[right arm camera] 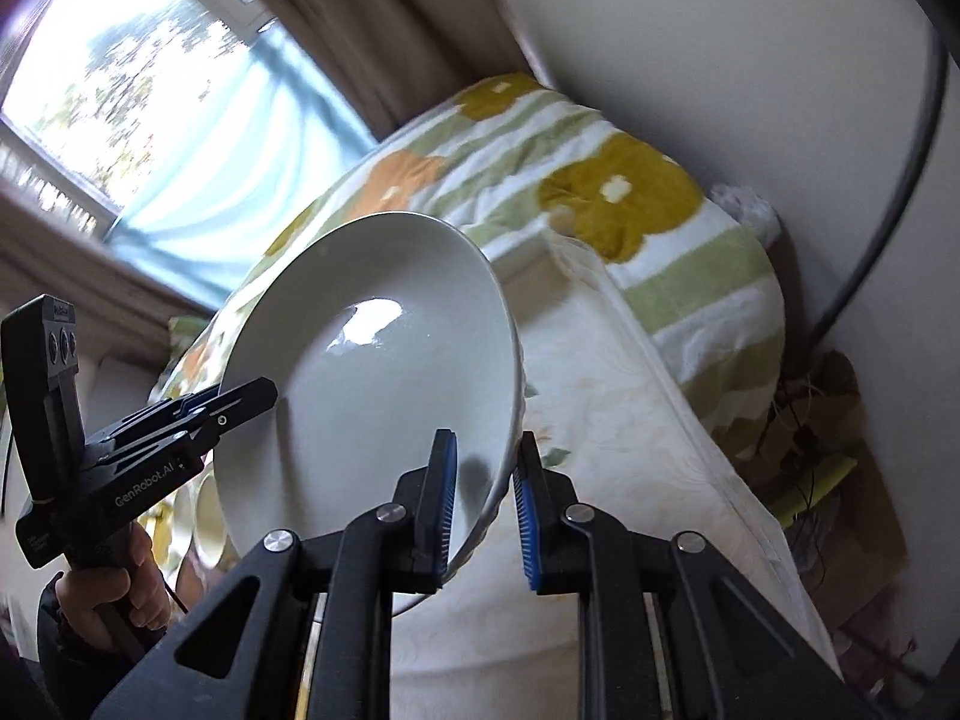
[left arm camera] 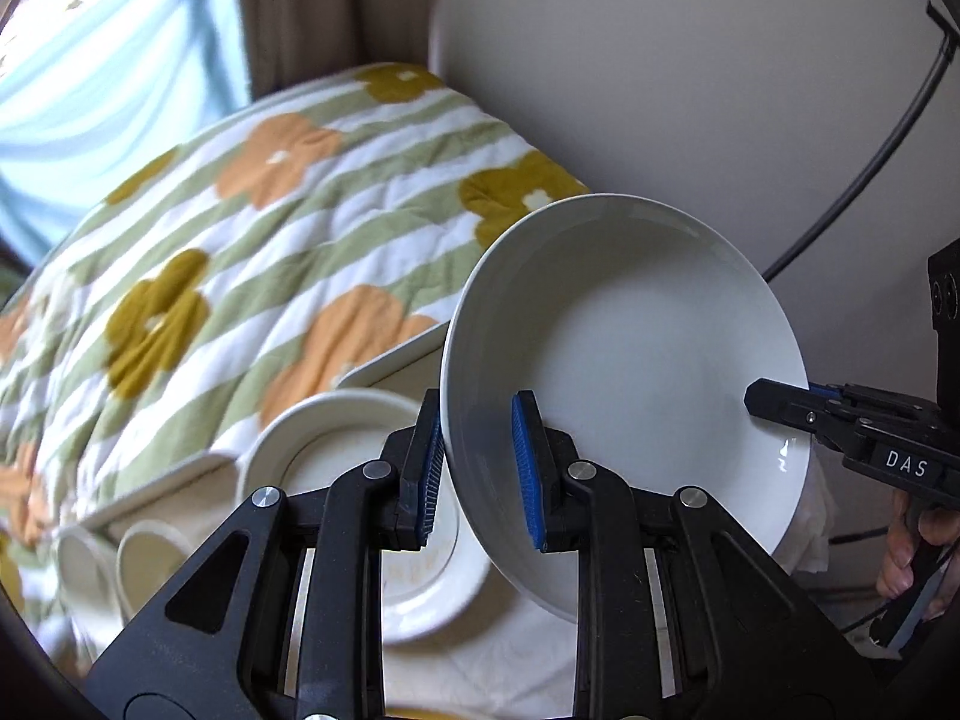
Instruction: Organize plates and bowls
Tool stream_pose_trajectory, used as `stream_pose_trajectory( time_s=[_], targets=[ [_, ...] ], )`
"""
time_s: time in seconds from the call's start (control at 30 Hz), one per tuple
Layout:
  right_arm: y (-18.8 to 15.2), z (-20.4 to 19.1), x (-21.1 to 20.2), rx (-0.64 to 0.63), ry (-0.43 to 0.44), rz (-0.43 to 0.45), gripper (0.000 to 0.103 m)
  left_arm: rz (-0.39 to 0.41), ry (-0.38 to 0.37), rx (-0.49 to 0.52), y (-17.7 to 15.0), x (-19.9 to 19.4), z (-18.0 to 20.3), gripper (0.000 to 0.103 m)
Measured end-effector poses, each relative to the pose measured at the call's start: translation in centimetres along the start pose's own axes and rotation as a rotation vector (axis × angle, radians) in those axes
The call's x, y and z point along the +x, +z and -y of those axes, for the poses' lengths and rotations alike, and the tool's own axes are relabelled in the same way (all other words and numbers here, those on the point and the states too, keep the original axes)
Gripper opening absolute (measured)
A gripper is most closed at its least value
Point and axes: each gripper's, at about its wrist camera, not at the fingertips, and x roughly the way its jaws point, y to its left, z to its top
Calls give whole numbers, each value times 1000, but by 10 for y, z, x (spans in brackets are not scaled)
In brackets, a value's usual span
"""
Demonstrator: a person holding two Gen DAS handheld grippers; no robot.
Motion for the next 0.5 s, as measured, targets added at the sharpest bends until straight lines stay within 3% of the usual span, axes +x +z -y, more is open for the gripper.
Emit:
stream_pose_trajectory(
  time_s=[0.23,0.5],
  targets=[
    [-19,-51,-8,-212,132,-73,17,53,147,-212,-80,-76,-25,20],
    [-83,-100,16,-393,242,-229,17,26,253,-440,-202,-120,-48,20]
  ],
)
